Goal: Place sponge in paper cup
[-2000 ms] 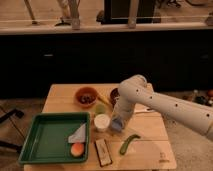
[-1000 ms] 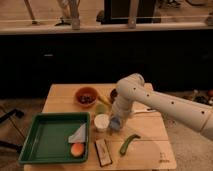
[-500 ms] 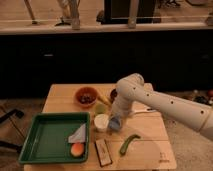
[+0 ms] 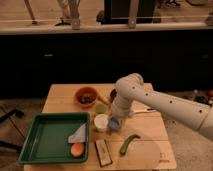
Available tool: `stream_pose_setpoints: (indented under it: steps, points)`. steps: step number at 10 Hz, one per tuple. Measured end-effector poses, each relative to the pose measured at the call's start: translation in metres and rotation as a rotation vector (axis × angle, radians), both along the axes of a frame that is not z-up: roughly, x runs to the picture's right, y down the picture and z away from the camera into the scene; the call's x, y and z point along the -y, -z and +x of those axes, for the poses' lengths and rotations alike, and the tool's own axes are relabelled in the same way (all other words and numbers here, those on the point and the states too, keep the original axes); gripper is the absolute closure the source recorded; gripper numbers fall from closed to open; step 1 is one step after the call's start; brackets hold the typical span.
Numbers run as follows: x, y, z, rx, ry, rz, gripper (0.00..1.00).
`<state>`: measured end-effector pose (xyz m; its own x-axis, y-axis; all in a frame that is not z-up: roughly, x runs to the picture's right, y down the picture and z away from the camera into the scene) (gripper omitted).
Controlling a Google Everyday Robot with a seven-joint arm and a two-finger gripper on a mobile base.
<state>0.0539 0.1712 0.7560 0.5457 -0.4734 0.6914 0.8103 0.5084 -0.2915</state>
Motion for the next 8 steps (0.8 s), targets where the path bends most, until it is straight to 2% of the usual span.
stream_pose_setpoints:
  steps: [2, 5, 8]
  points:
    - [0.004, 0.002, -0.009, 0.022, 0.021, 0.007, 1.0]
    - [0.013, 0.006, -0.027, 0.06, 0.061, 0.029, 1.0]
    - [0.016, 0.005, -0.044, 0.117, 0.076, 0.024, 1.0]
